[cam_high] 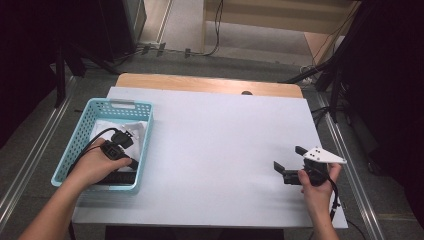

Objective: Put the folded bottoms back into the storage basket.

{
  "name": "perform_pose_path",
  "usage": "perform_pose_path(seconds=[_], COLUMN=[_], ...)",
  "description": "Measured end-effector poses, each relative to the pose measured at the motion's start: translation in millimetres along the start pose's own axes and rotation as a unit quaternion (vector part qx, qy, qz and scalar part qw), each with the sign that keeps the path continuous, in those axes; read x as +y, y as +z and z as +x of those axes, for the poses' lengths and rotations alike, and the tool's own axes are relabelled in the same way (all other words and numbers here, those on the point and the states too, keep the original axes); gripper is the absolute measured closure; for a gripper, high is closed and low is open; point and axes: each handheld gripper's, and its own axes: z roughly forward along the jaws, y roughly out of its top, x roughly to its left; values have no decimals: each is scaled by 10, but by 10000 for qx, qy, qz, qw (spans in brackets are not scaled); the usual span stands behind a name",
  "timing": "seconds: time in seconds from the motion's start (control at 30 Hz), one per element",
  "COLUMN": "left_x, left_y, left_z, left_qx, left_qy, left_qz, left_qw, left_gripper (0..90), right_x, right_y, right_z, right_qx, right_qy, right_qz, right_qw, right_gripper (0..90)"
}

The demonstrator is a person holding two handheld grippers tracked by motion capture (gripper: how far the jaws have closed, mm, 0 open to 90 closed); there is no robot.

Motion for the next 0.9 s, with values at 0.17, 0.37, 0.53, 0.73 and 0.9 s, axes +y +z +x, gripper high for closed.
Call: perform_pose_path(seconds=[0.17,0.37,0.53,0.73,0.9], left_x=[-20,-39,-3,55,69], left_y=[-465,-740,-569,-445,-355], left_z=[190,561,767,848,903], left_qx=[398,1418,1790,2283,2699], left_qy=[-492,-1363,-1572,-1569,-1614], left_qz=[-1134,-1849,-1468,-1409,-1218], left_qw=[9915,9629,9601,9505,9414], left_gripper=[786,628,538,507,506], right_x=[-16,-38,-65,-81,-72], right_y=[-55,-86,-127,-105,-75], right_z=[-28,-47,-91,-80,-35], right_qx=[-53,-88,-108,-77,-34], right_qy=[5,-19,22,32,-33], right_qz=[-56,-71,-112,-85,-51], right_qw=[10000,9999,9999,9999,10000], right_gripper=[0,0,0,0,0])
